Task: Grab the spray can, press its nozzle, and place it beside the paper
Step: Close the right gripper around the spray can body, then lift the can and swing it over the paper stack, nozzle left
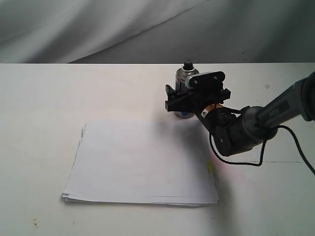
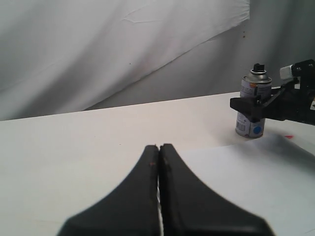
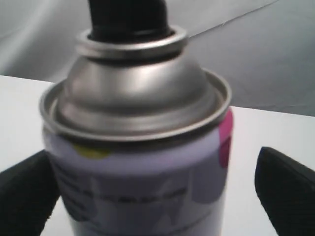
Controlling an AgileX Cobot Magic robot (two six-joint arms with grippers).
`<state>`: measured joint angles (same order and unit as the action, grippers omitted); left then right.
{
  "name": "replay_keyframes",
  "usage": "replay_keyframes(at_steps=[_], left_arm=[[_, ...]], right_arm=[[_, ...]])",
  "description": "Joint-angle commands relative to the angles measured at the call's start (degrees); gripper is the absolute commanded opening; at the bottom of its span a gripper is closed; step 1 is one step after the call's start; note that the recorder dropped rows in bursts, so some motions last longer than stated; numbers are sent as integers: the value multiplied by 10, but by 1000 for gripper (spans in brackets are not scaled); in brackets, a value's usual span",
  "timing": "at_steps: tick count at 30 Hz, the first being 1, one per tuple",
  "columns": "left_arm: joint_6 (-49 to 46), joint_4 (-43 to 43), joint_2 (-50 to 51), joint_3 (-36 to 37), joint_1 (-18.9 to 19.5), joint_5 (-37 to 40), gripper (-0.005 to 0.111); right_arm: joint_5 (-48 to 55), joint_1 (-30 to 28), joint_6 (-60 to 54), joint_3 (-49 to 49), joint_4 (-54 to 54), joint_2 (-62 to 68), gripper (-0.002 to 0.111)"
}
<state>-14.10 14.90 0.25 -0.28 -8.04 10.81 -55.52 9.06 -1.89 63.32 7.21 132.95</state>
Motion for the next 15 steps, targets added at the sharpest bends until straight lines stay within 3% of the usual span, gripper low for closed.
replay_keyframes(at_steps=[1,4,8,11,15], left_arm=[[3,0,-2,3,1,-3,0],[3,0,-2,3,1,-3,0],[3,0,-2,3,1,-3,0],[3,0,-2,3,1,-3,0],[3,0,-2,3,1,-3,0]], right_arm=[[18,-5,-6,13,-10,9,95],[18,-5,-6,13,-13,11,95],[27,-5,-6,13,-17,13,84],[27,-5,-6,14,-19,13,65],[28,-5,-6,14,-19,13,25]])
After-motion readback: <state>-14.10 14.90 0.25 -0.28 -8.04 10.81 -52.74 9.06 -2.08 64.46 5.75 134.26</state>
